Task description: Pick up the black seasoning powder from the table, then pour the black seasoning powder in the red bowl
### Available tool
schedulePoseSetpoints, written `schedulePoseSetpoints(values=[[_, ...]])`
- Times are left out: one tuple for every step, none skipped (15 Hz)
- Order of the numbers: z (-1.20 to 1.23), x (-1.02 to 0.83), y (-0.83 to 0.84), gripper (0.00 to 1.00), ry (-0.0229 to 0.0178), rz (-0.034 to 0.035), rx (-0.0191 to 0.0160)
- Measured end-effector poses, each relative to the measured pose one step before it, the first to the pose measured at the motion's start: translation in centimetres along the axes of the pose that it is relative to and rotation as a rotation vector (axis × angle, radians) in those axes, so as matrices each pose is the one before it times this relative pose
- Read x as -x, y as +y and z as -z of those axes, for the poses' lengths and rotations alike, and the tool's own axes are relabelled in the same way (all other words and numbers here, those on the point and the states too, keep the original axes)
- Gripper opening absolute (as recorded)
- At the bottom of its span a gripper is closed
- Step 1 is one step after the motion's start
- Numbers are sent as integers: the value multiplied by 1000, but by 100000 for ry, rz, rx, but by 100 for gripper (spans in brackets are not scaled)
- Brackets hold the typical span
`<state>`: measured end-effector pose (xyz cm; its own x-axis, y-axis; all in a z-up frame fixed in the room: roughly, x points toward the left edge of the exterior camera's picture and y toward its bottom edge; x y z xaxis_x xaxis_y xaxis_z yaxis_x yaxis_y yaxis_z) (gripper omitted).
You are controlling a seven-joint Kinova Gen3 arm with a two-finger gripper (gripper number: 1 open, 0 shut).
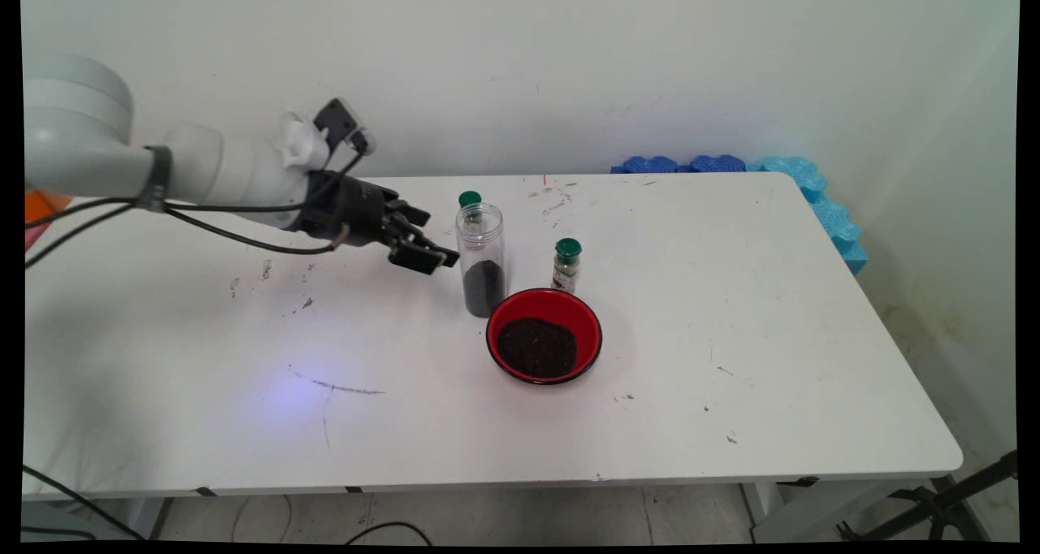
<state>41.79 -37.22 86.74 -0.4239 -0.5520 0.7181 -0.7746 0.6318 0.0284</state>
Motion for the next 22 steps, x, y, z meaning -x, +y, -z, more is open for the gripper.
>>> schedulePoseSetpoints(values=[[-696, 55, -58, 100, 619, -672, 336], [-555, 48, -29, 100, 448, -696, 401], [-596, 39, -36, 100, 500, -867, 398], [-552, 41, -9, 100, 421, -858, 504], [-438, 29, 1, 100, 341, -731, 452], [-480, 23, 22, 100, 396, -837, 600], [-457, 3, 8, 100, 352, -817, 482], [-367, 1, -6, 100, 277, -616, 337], [-389, -7, -25, 100, 318, -647, 294], [-359, -12, -19, 100, 292, -649, 331], [-268, -10, -13, 100, 234, -554, 296], [-257, 9, -18, 100, 213, -623, 257], [-224, 22, -22, 100, 108, -581, 222], [-152, 24, -13, 100, 80, -472, 139], [-122, 26, -9, 0, 153, -552, 89], [-93, 6, 2, 0, 128, -453, 124], [-59, 12, 10, 0, 31, -297, 128], [13, -1, 28, 0, 5, -259, 179], [55, -29, 48, 0, -127, -365, 282], [173, -33, 36, 0, -251, -377, 149], [274, -31, 1, 0, -398, -208, -126], [444, -58, 0, 0, -641, -90, -208]])
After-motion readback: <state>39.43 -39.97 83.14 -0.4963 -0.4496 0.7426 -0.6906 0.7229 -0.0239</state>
